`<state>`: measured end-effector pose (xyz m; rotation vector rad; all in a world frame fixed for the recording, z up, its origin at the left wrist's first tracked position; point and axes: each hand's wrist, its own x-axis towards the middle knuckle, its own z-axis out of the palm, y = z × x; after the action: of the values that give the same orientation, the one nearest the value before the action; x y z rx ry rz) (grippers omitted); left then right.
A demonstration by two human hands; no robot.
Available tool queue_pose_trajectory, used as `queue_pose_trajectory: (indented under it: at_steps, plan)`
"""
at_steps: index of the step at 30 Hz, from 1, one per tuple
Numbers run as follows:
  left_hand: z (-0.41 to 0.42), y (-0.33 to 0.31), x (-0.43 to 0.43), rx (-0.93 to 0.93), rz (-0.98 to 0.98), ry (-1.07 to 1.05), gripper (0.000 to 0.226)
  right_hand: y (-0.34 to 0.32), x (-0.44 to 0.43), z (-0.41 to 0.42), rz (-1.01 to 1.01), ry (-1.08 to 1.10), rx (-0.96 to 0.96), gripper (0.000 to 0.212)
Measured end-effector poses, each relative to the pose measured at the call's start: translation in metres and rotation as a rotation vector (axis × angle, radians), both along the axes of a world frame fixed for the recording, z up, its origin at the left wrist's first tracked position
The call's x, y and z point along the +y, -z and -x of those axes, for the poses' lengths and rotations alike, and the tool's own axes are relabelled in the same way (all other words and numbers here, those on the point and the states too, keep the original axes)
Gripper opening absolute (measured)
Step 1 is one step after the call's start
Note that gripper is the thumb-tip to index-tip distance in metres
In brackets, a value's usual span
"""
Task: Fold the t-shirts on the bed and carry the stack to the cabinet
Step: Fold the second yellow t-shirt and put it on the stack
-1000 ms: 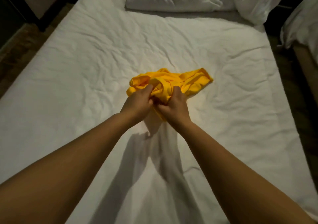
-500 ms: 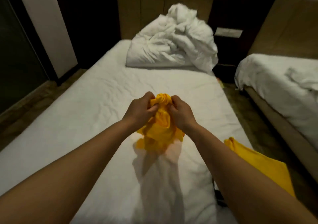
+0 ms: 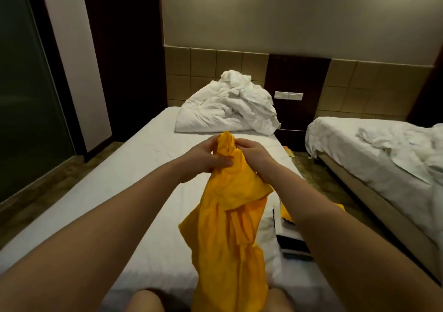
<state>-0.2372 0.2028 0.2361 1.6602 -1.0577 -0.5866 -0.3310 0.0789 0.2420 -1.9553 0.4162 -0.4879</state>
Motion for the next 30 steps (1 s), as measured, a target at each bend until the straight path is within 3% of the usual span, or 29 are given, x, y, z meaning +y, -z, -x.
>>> queue_pose_trajectory:
  at_steps: [5,7,10,14,17,20,22,26,28,30]
  plan:
    - [-0.006,0.003,-0.006,0.000,0.187,-0.211,0.043,-0.007,-0.003,0.003,-0.061,0.021,0.101,0.048]
    - [-0.012,0.000,-0.009,0.035,0.237,-0.273,0.039,-0.006,-0.008,0.003,0.015,-0.022,0.191,0.060]
    - [-0.019,-0.008,-0.015,-0.001,0.264,-0.309,0.045,-0.001,-0.012,-0.002,0.134,0.009,0.169,0.045]
    - [-0.038,-0.012,-0.015,-0.222,0.088,-0.398,0.062,-0.015,-0.030,-0.014,0.117,0.254,-0.066,0.024]
    - [-0.060,-0.006,-0.007,-0.359,-0.141,-0.485,0.053,-0.026,-0.050,-0.024,0.155,0.376,-0.130,0.026]
    - [-0.067,0.001,-0.001,-0.391,-0.203,-0.461,0.039,-0.034,-0.056,-0.035,0.163,0.398,-0.077,0.027]
    - [-0.070,0.003,-0.002,-0.332,-0.177,-0.438,0.038,-0.037,-0.053,-0.043,0.047,0.359,0.007,0.026]
    - [-0.083,0.008,-0.002,-0.173,-0.246,-0.396,0.037,-0.032,-0.065,-0.051,-0.737,0.138,-0.077,0.026]
    - [-0.091,0.016,-0.001,-0.260,-0.311,-0.438,0.037,-0.024,-0.068,-0.057,-0.826,0.094,-0.137,0.009]
    - [-0.091,0.021,-0.002,-0.277,-0.309,-0.445,0.049,-0.018,-0.068,-0.066,-0.867,0.077,-0.141,0.023]
